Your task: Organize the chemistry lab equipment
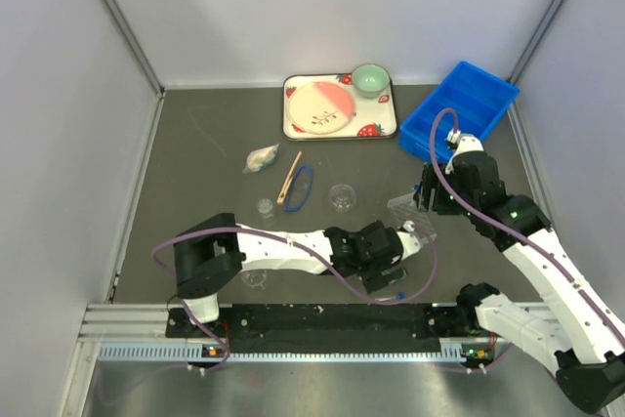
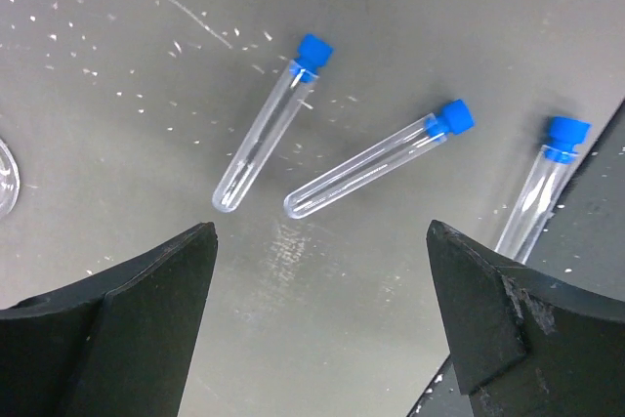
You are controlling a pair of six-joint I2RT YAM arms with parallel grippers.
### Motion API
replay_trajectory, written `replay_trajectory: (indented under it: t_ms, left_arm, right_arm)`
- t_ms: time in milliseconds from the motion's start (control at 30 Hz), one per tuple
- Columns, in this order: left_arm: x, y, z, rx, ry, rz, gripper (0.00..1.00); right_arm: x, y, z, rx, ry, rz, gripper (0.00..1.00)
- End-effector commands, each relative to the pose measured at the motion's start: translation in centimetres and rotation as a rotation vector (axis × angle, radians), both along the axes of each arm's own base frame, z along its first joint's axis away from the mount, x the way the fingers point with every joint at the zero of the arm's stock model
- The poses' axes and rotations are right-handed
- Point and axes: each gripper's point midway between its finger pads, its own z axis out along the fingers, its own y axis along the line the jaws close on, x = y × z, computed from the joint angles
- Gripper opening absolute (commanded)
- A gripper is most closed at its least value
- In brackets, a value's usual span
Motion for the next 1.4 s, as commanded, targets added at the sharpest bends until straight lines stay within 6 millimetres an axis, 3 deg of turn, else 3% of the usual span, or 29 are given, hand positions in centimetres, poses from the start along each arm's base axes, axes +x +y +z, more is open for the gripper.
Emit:
replay_trajectory:
  t_ms: [0,133,633,1000,1367]
  left_arm:
    - [-0.2,-1.7,3.7,-0.083,-0.023,-0.04,0.93]
    - [0.3,-2.3,4.7,-0.094,-0.053,-0.049,0.93]
    - [4.0,-3.0,2.8,-0.054,-0.09,-0.055,0.93]
    - [5.7,-2.0,0.5,-0.041,-0.065,-0.042,0.92]
    - [5.8,-1.5,-2.3,-0.033,-0.004,-0.04,0.87]
  right_arm:
    - [-0.1,0.4,1.0,0.022,-0.047,0.019,0.67]
    - [-0.2,0.2,1.2,0.019,-0.05,0.014,0.67]
    - [-0.3,-0.4,1.6,0.002,-0.064,0.002,0.67]
    - [-0.1,-0.5,1.0,-0.012,-0.054,-0.001,0.67]
    - [-0.1,-0.4,0.9,-0.015,-0.053,0.004,0.67]
